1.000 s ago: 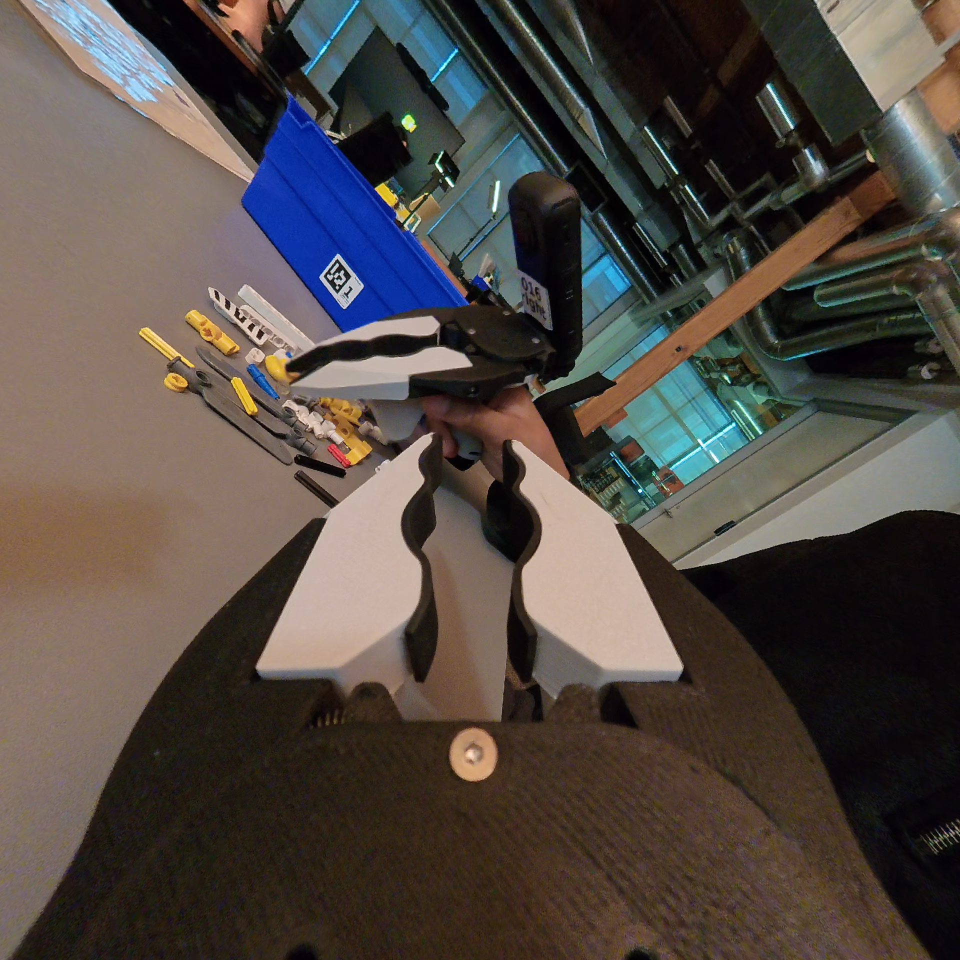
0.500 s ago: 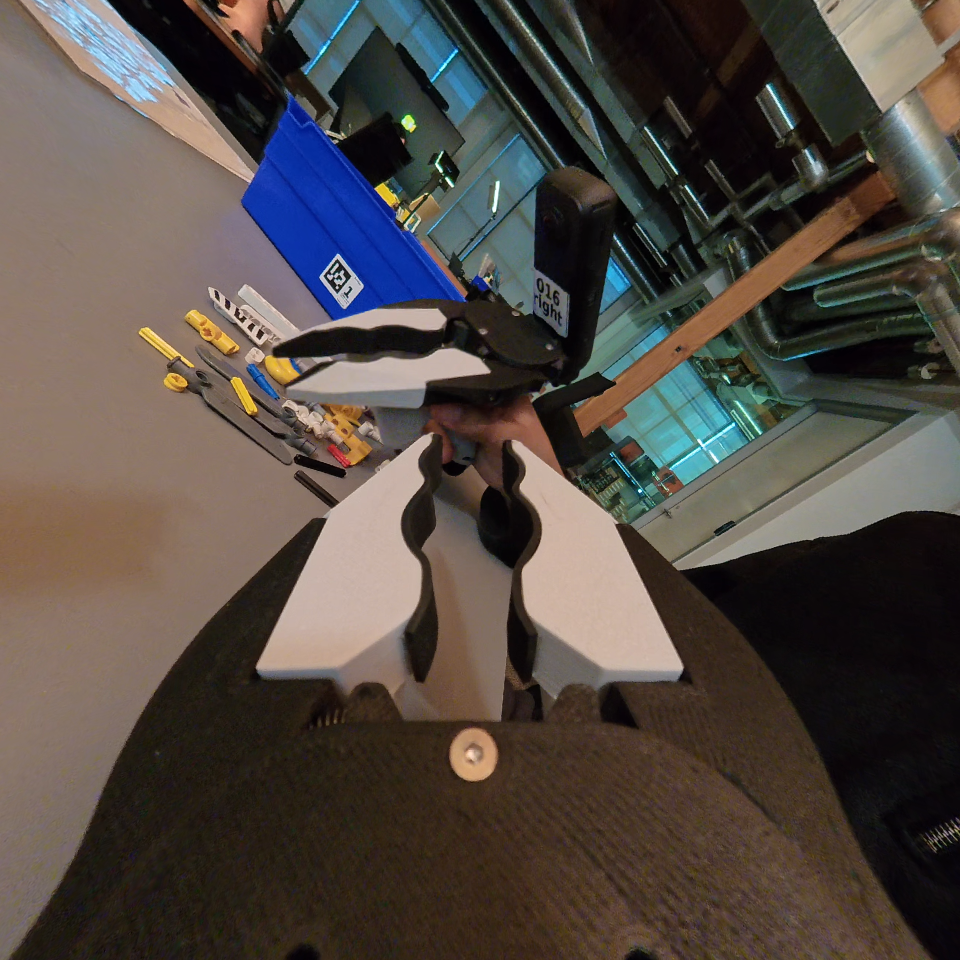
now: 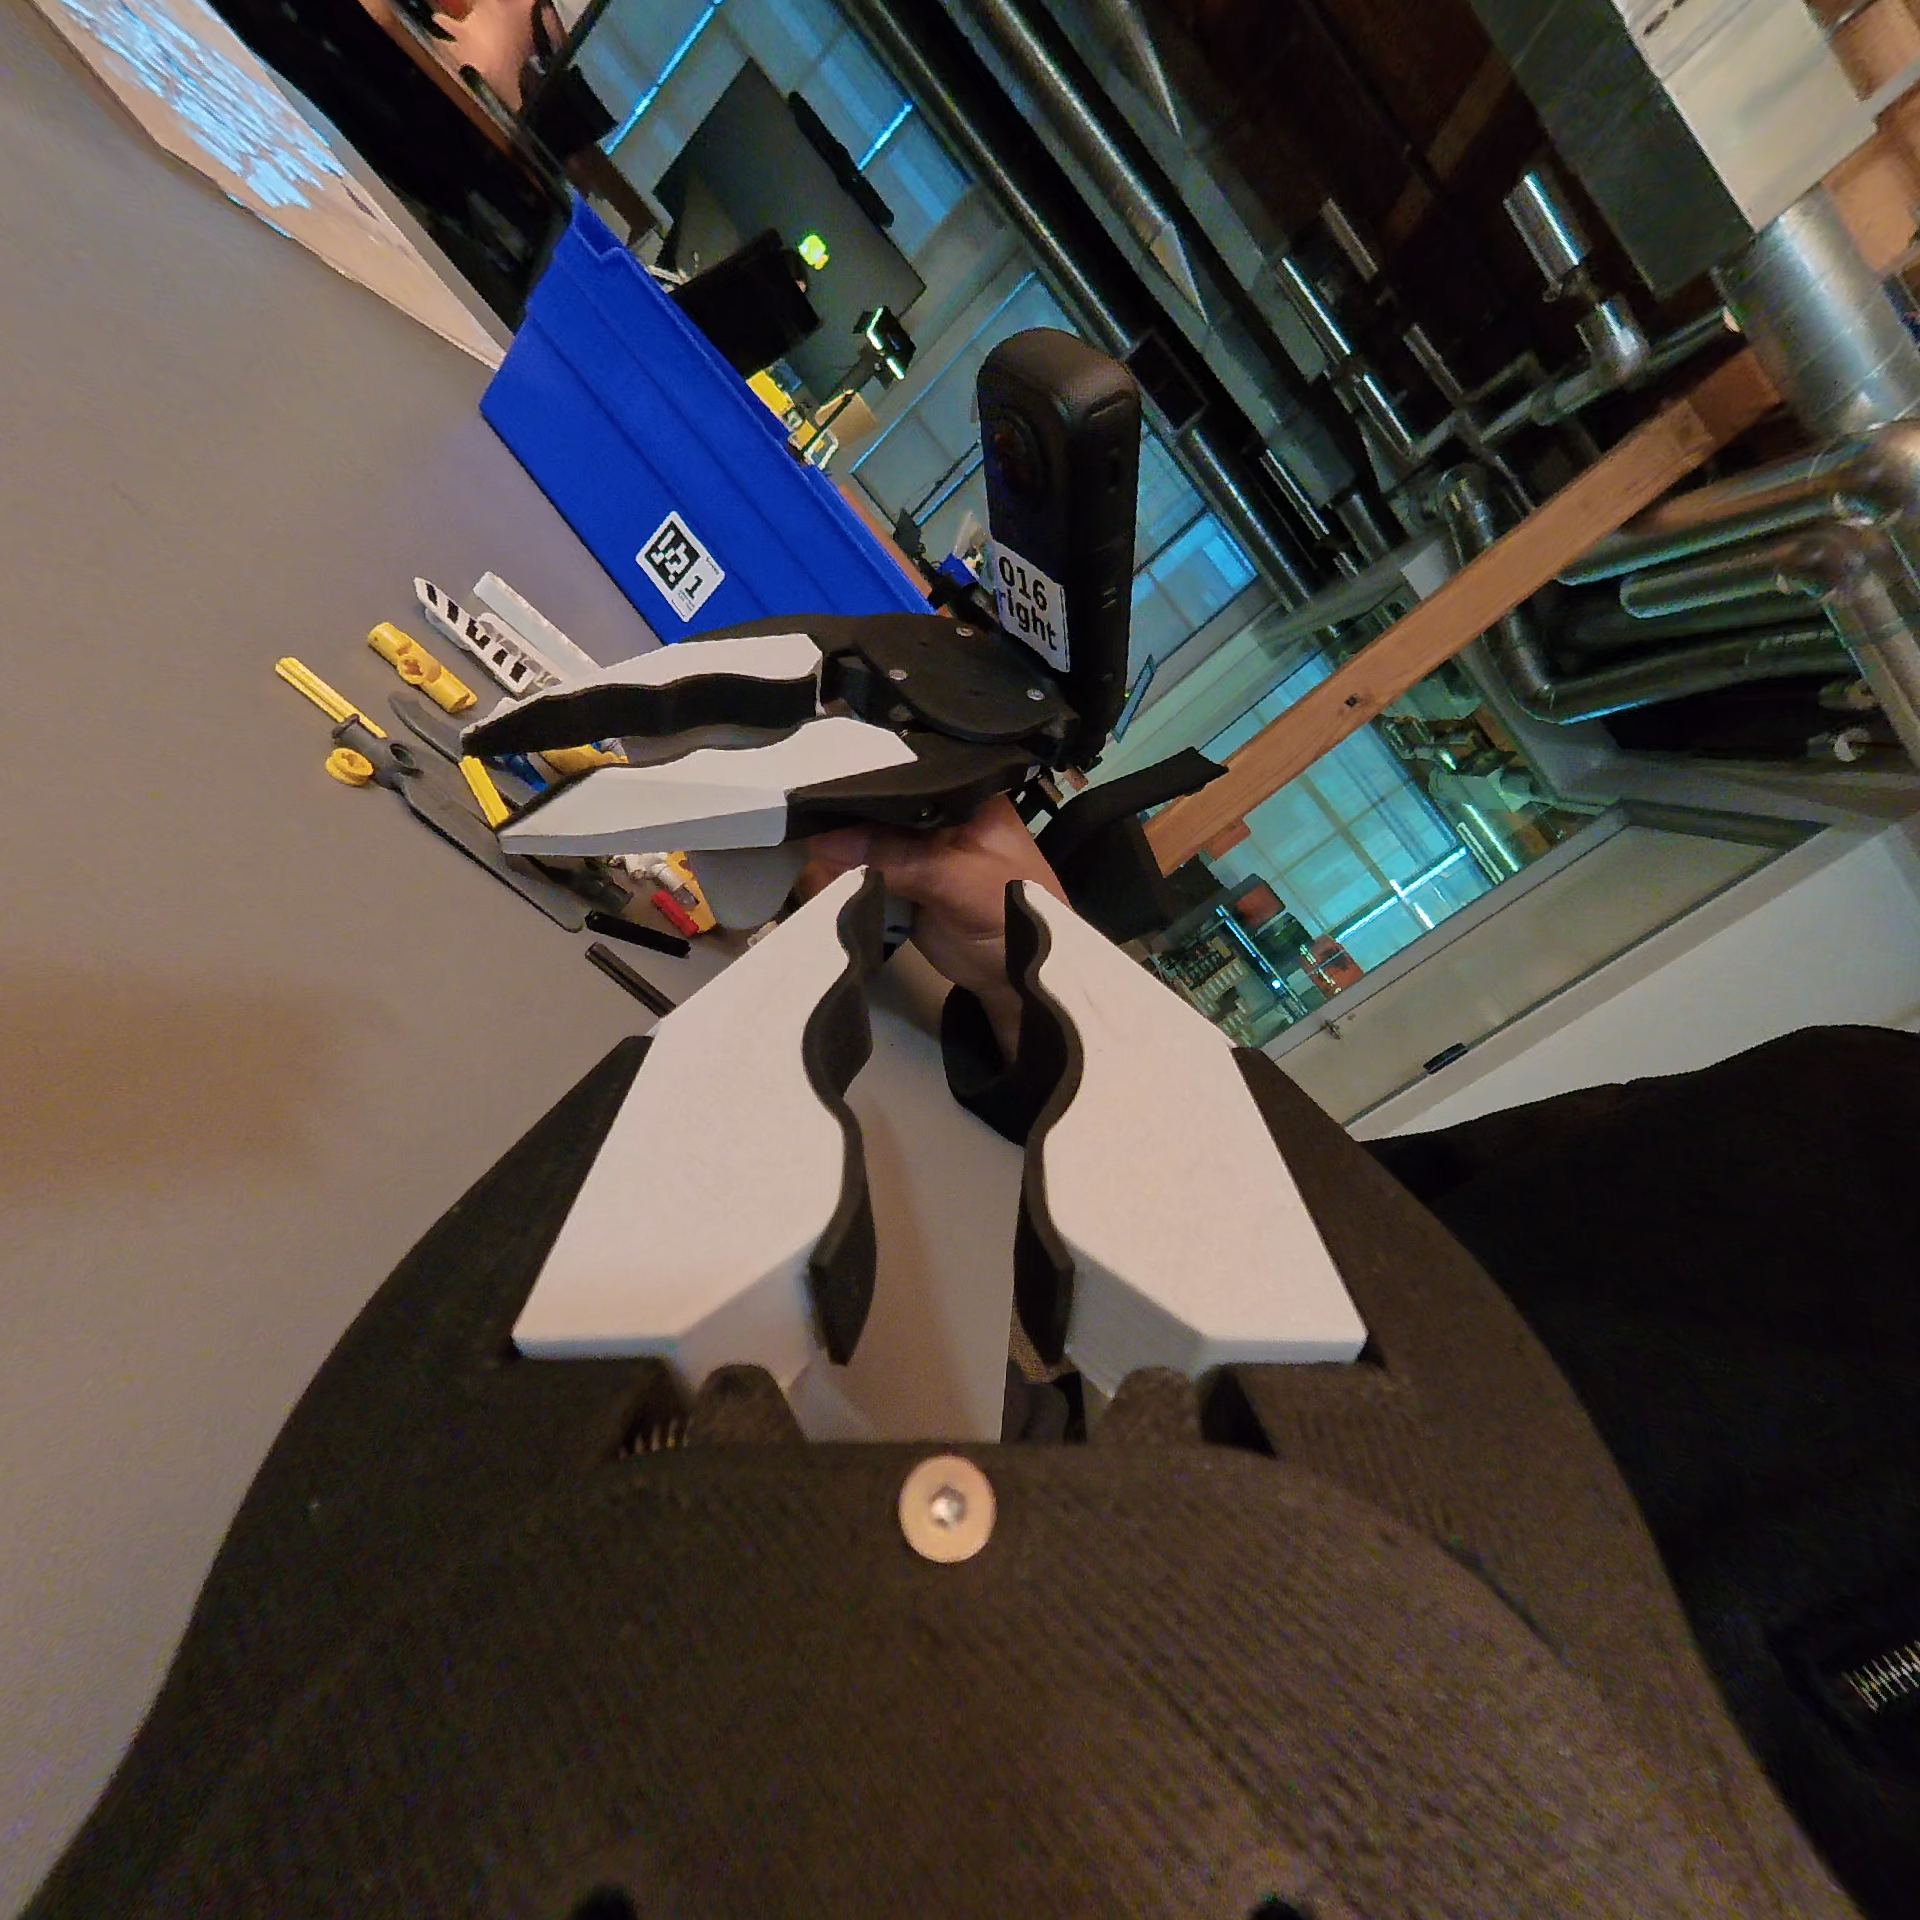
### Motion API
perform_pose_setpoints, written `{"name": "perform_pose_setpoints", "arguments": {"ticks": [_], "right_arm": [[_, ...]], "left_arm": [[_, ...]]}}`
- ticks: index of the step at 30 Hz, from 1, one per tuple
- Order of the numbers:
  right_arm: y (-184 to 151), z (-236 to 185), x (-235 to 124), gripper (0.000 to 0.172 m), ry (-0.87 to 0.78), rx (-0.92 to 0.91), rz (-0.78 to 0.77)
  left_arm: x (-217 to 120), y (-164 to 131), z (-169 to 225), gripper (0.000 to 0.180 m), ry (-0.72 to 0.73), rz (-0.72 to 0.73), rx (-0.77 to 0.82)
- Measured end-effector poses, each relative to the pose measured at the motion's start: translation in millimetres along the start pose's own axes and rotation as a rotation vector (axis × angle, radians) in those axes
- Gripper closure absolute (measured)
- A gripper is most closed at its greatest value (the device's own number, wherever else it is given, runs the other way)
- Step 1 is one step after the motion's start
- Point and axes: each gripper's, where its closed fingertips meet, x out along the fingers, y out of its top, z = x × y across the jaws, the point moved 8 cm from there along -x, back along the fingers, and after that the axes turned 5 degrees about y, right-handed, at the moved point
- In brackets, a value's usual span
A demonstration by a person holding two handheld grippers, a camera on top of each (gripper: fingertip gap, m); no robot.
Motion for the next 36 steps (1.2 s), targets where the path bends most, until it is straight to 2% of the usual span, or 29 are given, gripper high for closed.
{"name": "perform_pose_setpoints", "arguments": {"ticks": [5, 15, 30, 36], "right_arm": [[-0.6, 0.1, -0.1, 0.150, -0.008, -0.012, -0.008], [3.0, -1.3, -4.9, 0.151, -0.037, -0.041, 0.012], [-1.9, 36.8, -49.7, 0.151, -0.310, 0.044, 0.057], [0.8, 32.3, -44.2, 0.151, -0.263, 0.044, 0.091]], "left_arm": [[-0.1, 0.1, 0.0, 0.161, 0.000, 0.000, -0.001], [-0.6, 0.2, 0.0, 0.162, -0.003, 0.004, -0.002], [-0.6, 0.2, -0.1, 0.162, -0.003, 0.005, -0.003], [-0.5, 0.2, -0.1, 0.162, -0.003, 0.004, -0.003]]}}
